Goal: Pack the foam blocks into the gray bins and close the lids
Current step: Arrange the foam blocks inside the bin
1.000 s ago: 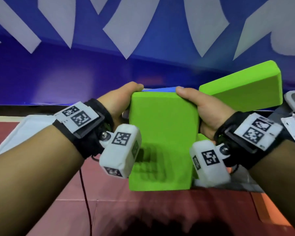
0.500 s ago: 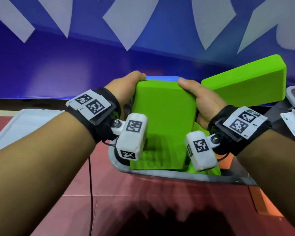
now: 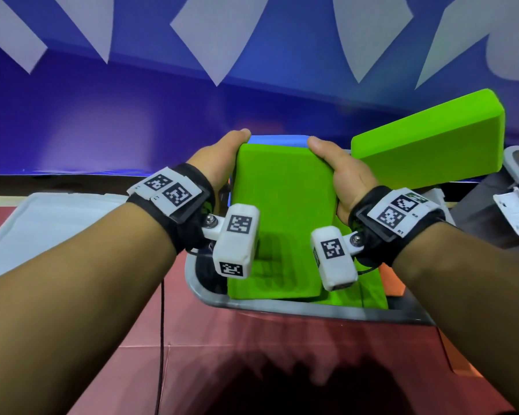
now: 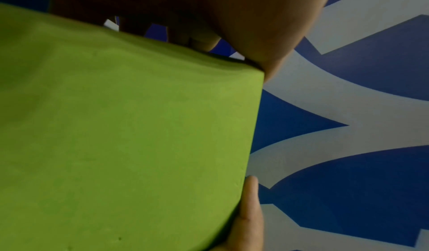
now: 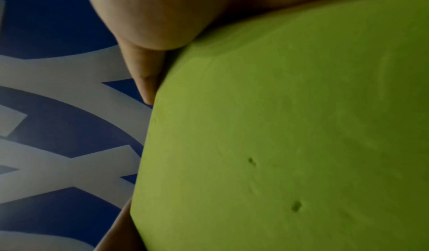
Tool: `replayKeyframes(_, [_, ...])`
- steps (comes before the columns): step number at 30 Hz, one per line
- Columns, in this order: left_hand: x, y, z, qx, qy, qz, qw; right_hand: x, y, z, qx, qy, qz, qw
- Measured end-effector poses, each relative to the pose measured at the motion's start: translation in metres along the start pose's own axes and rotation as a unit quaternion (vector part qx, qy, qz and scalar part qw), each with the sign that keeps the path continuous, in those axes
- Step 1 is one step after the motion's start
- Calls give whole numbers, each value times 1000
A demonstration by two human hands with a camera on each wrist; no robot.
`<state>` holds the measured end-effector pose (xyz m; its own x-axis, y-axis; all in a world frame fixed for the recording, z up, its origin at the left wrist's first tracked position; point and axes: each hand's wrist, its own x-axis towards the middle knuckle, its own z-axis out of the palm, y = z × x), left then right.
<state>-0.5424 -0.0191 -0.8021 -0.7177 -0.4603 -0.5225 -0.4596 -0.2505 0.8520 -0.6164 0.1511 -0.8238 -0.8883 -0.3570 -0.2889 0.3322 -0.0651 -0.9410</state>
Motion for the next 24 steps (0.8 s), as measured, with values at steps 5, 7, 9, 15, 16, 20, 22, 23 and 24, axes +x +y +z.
replayKeyframes(5, [8, -6, 4, -25, 7, 21, 999, 8, 7, -3, -72, 11, -13, 997])
replayKeyframes(7, [10, -10, 2, -27, 3, 28, 999, 7, 13, -7, -103, 6, -12, 995])
replayKeyframes(9, [11, -15, -2, -17, -11, 43, 999, -5, 16, -7, -116, -10, -12, 993])
replayKeyframes(15, [15, -30, -20, 108, 0, 73, 991, -25, 26, -23, -267, -118, 47, 955])
replayKeyframes(16, [14, -32, -21, 145, 8, 64, 987, -29, 29, -25, -330, -138, 99, 929])
replayKeyframes(20, [14, -42, -24, 278, 47, 83, 956, -35, 49, -20, -414, -152, 237, 866])
replayKeyframes(22, [15, -43, -23, 325, 66, 121, 936, -28, 53, -13, -420, -121, 234, 868])
replayKeyframes(23, [15, -45, -21, 330, 58, 134, 933, -23, 55, -10, -424, -102, 232, 869])
replayKeyframes(24, [15, -47, -19, 330, 37, 133, 934, -20, 57, -7, -430, -87, 228, 869])
